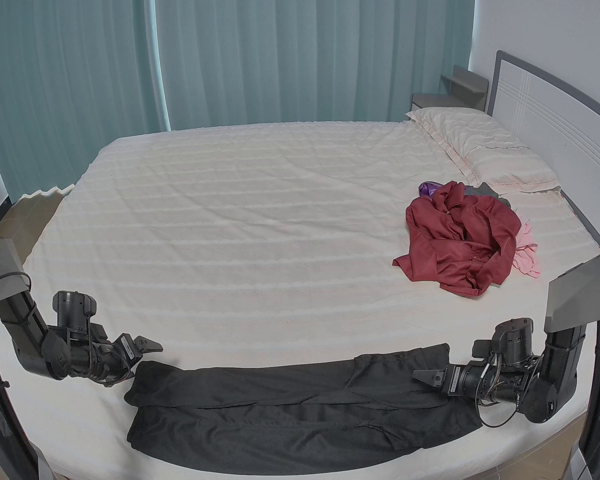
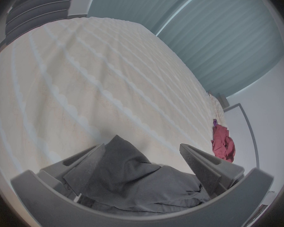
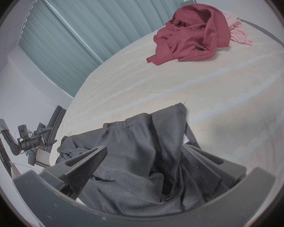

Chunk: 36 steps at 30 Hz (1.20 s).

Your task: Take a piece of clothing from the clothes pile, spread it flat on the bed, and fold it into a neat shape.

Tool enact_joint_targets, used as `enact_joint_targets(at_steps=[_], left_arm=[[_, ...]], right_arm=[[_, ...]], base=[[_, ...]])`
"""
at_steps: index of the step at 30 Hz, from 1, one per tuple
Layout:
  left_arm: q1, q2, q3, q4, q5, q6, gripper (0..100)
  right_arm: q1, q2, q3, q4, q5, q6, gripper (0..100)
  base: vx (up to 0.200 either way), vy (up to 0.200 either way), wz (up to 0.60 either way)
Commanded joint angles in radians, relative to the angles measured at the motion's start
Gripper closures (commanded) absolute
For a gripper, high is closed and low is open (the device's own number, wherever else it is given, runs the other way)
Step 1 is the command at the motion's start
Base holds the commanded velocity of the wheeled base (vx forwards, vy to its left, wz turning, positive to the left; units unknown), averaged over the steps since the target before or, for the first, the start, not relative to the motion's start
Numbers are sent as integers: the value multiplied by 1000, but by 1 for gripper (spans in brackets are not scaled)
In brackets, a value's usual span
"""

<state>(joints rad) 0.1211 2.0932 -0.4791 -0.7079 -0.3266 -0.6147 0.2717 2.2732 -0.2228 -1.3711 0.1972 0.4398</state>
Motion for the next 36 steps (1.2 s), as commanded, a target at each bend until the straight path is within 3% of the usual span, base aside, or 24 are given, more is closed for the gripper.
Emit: enact_joint_targets(at_steps=[1,28,29,36], left_arm=[[11,31,-67,39,-34,47,0],[6,70,-68,36,-15,81,0],[6,71,-68,36,-11,84,100],[45,59,-65,44,20,128,100]], right_arm=[[1,6,-1,0,1,0,0],[9,8,-3,0,4,2,0],[9,8,-3,0,4,2,0],[7,17,-7,0,2,2,0]], base=[[0,0,0],[0,0,0],[0,0,0],[0,0,0]])
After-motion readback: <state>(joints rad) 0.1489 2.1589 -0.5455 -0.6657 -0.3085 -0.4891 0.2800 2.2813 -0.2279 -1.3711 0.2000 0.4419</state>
